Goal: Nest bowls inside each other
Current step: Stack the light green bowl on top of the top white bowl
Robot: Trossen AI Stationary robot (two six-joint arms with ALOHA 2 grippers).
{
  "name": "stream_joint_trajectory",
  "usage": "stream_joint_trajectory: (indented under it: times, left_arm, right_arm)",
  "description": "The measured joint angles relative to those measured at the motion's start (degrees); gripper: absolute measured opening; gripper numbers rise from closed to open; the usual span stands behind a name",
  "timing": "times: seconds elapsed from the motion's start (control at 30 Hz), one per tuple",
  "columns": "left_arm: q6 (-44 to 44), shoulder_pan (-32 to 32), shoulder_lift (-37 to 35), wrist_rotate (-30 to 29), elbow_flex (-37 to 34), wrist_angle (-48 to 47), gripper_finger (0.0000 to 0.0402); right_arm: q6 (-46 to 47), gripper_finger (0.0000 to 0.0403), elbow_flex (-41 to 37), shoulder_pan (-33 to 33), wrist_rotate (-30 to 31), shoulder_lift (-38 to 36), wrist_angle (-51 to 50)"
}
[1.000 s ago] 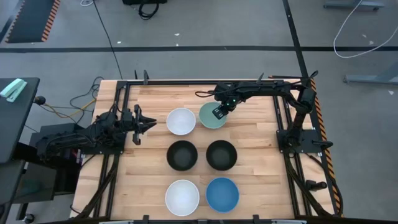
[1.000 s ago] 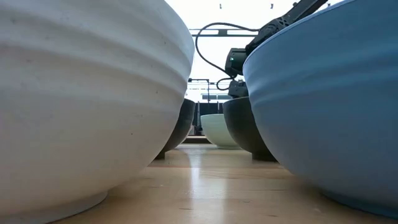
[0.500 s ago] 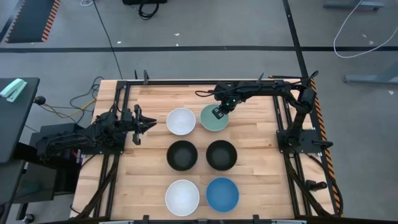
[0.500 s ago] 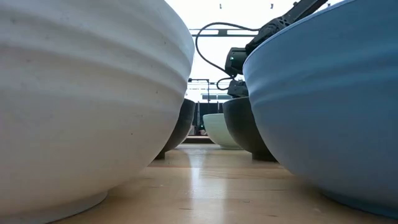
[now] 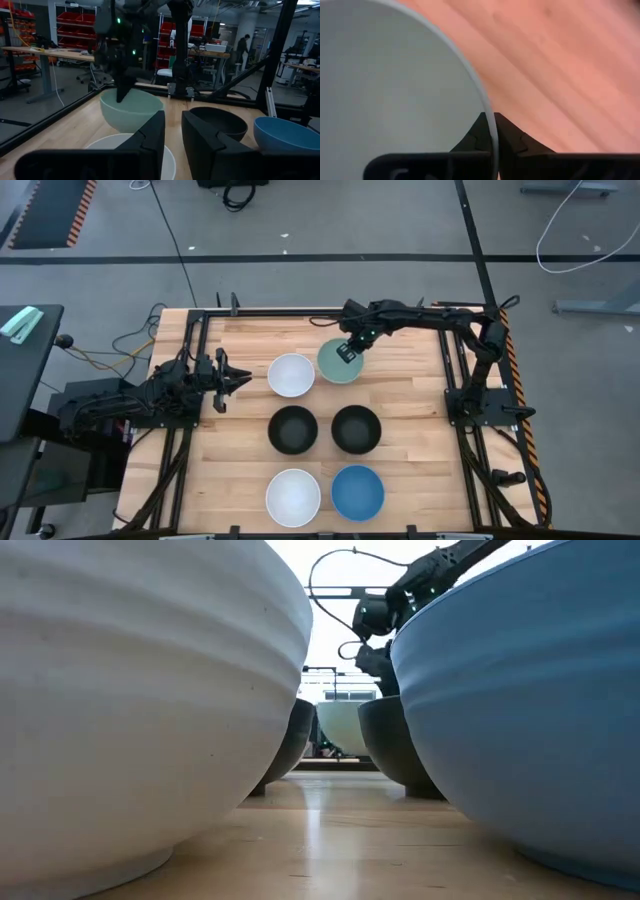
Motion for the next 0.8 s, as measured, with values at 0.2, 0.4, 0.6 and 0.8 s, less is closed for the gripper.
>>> stream_joint_trajectory:
  times: [0.2, 0.4, 0.6, 0.8]
  left_arm:
    - [-0.04, 0.00, -0.02, 0.00, 0.00, -0.02, 0.0075]
    - [-0.01, 0.00, -0.02, 0.00, 0.00, -0.06, 0.0067]
    - [0.00, 0.00, -0.02, -0.01, -0.01, -0.07, 0.0071]
    - [0.02, 0.00, -0.02, -0.17, 0.00, -0.04, 0.0071]
  right_arm:
    - [0.00, 0.0006, 6.75, 0.40, 0.19, 0.00, -1.89]
    - [0.11, 0.0006, 12.82, 2.25, 0.46, 0.00, -2.81]
    - [1.27, 0.0006, 17.02, 4.79, 0.90, 0.00, -5.35]
    - [3.63, 0.0005, 19.03, 6.92, 1.11, 0.00, -7.67]
